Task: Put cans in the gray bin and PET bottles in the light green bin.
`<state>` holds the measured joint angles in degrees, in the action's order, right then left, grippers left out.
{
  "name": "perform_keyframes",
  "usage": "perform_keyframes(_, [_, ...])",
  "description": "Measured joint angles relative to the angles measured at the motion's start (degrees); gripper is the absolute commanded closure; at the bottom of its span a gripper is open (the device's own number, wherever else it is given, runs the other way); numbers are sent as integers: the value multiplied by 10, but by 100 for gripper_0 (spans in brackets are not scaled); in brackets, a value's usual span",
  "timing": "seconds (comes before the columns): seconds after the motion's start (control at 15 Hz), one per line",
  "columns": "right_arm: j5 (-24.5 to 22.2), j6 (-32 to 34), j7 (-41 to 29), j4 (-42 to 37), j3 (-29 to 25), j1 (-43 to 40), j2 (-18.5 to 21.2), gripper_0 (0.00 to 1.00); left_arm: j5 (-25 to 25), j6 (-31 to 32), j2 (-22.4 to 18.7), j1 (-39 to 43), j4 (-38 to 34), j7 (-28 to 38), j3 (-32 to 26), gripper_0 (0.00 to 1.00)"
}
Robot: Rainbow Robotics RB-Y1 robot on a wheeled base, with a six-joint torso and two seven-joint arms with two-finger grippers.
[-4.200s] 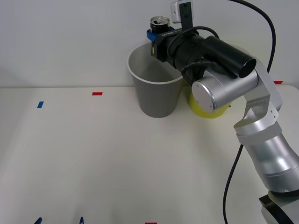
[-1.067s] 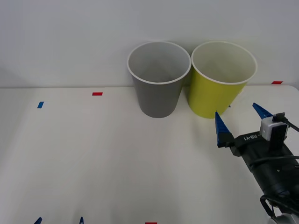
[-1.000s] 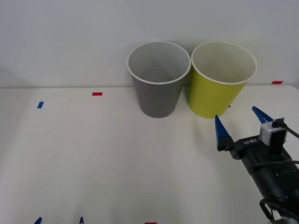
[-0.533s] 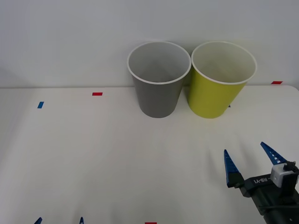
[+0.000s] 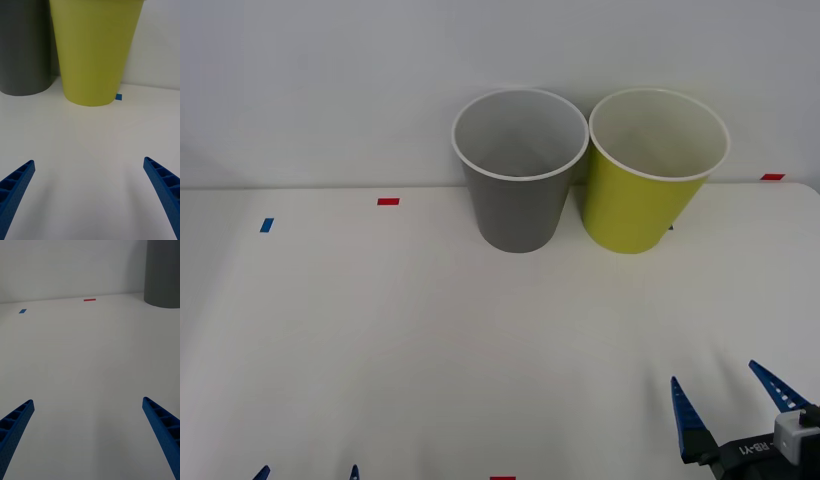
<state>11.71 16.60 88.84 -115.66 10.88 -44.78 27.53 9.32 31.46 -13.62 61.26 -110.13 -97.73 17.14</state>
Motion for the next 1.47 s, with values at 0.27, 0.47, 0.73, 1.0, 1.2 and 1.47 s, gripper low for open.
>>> perform_keyframes(0.27, [25,31,6,4,7,-37,16,0,0,0,0,0,0,0,0,0])
perform_keyframes(0.47, [15,81,5,35,9,-57,17,0,0,0,0,0,0,0,0,0])
perform_keyframes(0.73, [9,96,-7,36,9,-92,17,0,0,0,0,0,0,0,0,0])
perform_keyframes(1.0, [11,98,-14,37,9,-97,16,0,0,0,0,0,0,0,0,0])
perform_keyframes(1.2, [12,98,-14,37,9,-97,16,0,0,0,0,0,0,0,0,0])
perform_keyframes(1.47, [12,98,-14,37,9,-97,16,0,0,0,0,0,0,0,0,0])
